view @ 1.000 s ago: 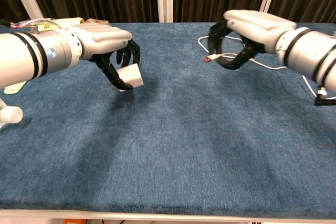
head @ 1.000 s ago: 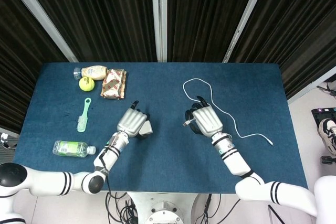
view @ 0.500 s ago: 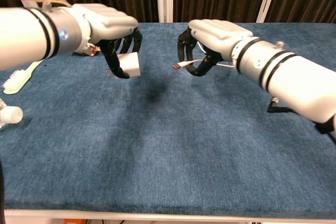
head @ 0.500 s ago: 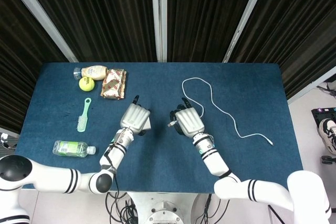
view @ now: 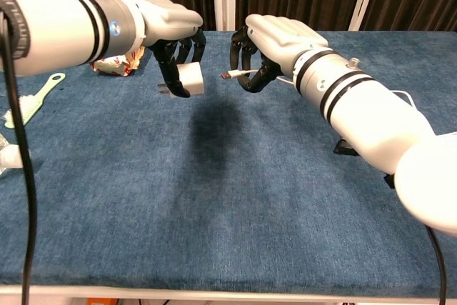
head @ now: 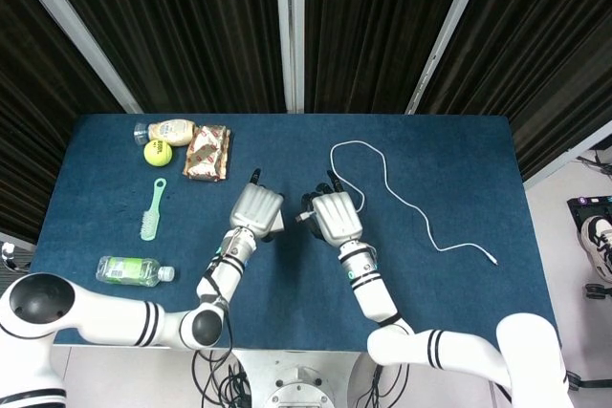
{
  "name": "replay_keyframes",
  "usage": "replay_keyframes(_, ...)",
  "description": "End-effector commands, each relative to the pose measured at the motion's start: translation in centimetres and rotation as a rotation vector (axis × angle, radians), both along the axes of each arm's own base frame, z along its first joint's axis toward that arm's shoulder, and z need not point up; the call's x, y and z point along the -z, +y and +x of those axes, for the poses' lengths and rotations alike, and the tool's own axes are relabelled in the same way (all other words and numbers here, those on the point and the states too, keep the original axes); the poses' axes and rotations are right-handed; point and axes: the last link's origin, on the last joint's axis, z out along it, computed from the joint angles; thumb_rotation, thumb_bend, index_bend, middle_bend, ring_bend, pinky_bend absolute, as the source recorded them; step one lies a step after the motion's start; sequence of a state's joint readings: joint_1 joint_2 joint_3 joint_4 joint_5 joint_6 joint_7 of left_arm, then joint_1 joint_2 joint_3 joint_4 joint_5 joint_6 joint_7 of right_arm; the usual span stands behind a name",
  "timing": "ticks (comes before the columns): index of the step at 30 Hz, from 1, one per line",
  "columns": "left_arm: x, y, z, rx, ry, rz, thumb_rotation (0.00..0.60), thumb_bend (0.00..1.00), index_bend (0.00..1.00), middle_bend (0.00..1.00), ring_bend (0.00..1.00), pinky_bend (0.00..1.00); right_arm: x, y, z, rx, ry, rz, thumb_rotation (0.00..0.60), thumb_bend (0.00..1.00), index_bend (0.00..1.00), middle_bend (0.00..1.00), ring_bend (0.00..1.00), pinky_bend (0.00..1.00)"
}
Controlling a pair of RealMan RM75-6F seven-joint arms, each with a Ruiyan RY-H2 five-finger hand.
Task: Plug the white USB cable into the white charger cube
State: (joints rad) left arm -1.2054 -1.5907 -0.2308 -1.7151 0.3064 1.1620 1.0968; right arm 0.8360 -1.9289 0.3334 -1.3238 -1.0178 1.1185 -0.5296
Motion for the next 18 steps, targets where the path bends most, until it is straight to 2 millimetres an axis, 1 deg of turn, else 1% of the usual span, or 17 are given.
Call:
replay_keyframes(1,0.1,0.1,0.4,-0.004,-0.001,0.004,0.543,0.21,0.48,0.52,0.39,0.07,0.1,-0.1,0.1,0.010,-0.008,-0.007,0.600,0.47,0.66,0.50,0.26,0.01)
replay_keyframes(6,0.4,0.0,1.0,0.004,-0.002,0.001,0.547,0.21,0.48,0.52,0.39,0.07,0.5,-0.2,0.4,0.021,-0.017,-0.008,0.600,0.48,0.66,0.50,0.26,0.01)
replay_keyframes(9,0.5,-0.1,1.3,0.005,0.002,0.001,0.545,0.21,0.48,0.52,0.39,0.07,0.7,-0.2,0.6,0.022,-0.026,-0.008,0.600,0.50,0.66,0.50,0.26,0.01)
replay_keyframes(18,0.8,0.0,1.9,0.004,0.007,-0.003,0.546,0.20,0.48,0.52,0.40,0.07,1.0,-0.1,1.0,0.017,-0.026,-0.010,0.600,0.51,0.66,0.50,0.26,0.01)
